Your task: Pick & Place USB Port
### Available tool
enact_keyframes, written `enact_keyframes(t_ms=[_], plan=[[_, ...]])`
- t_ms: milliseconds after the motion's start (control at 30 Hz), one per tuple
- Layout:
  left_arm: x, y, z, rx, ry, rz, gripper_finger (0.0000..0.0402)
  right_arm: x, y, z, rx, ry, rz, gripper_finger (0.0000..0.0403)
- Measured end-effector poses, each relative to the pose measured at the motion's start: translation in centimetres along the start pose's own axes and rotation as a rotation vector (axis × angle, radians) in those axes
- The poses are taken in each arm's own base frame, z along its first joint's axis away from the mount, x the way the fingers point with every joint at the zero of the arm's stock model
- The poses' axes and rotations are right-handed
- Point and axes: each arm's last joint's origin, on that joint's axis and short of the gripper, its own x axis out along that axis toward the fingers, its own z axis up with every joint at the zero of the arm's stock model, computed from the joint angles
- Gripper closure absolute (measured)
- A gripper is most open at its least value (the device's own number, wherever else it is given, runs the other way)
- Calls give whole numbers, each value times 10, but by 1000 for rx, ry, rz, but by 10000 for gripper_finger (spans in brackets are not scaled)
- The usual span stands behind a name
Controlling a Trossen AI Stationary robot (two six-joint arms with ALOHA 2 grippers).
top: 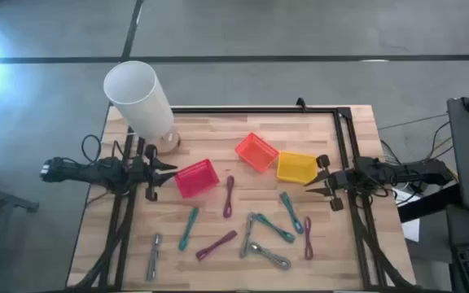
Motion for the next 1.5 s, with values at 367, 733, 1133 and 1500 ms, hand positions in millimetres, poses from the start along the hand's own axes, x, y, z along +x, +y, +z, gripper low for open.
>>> enact_keyframes(t_ms=[367,733,1133,1500], plan=[[0,0,0,0,0,0,307,0,0,0,0,0,0,317],[0,0,0,0,0,0,307,0,0,0,0,0,0,332],[0,0,0,0,0,0,307,0,0,0,0,0,0,323],[0,0,0,0,0,0,307,0,0,0,0,0,0,322]])
